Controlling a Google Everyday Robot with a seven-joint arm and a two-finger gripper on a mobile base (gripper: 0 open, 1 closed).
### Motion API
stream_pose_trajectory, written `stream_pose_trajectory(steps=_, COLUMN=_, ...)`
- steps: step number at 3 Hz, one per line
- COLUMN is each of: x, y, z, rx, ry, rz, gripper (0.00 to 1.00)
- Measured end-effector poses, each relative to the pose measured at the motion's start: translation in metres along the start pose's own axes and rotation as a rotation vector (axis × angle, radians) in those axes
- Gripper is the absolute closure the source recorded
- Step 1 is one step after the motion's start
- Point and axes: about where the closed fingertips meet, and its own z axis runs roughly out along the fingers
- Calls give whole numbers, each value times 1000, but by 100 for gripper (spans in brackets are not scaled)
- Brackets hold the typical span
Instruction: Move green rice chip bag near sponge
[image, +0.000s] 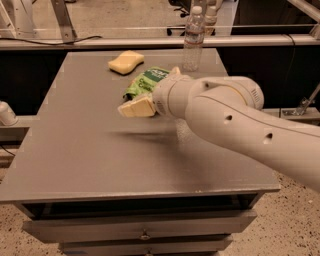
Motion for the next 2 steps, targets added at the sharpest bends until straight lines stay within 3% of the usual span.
stream_pose_trajectory(steps=1, x=4, y=13, z=-2, rx=-42, ry=-30, rz=119, gripper=0)
stream_pose_trajectory(steps=2, x=11, y=15, z=-10, rx=-67, ry=-48, rz=201, gripper=0)
